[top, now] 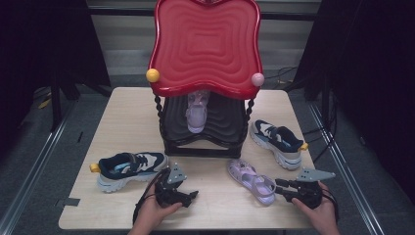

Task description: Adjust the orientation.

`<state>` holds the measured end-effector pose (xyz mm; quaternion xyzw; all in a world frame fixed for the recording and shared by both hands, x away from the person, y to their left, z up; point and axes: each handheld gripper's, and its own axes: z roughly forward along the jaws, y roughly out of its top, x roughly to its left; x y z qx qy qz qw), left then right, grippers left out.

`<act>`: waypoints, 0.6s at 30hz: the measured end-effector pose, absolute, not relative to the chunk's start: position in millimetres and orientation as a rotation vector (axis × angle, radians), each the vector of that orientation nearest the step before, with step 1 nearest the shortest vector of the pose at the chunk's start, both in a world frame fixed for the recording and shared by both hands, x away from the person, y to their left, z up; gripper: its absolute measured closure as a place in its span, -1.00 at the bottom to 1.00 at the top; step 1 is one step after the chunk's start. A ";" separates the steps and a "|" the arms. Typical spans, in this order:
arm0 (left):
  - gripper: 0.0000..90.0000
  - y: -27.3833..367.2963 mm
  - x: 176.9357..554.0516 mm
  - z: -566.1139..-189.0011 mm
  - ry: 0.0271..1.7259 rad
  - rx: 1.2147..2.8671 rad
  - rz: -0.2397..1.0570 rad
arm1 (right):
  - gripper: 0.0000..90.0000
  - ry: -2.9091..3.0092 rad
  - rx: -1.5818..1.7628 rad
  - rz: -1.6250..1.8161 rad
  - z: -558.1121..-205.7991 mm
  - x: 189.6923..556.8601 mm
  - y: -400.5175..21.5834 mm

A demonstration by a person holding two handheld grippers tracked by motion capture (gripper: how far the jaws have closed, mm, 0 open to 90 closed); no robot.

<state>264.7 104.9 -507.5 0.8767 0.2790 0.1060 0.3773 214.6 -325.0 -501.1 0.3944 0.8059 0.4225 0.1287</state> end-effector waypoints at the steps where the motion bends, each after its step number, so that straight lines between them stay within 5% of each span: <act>1: -0.66 104.8 264.8 -507.9 0.712 2.237 0.270 | 0.46 2.338 1.151 1.226 -501.7 215.6 -326.0; 11: -0.66 104.6 264.7 -508.2 0.713 2.232 0.272 | 0.27 2.301 1.176 1.218 -502.2 212.3 -335.5; 18: -0.66 104.7 264.8 -508.0 0.713 2.234 0.275 | -0.20 2.380 1.131 1.241 -501.8 195.1 -336.6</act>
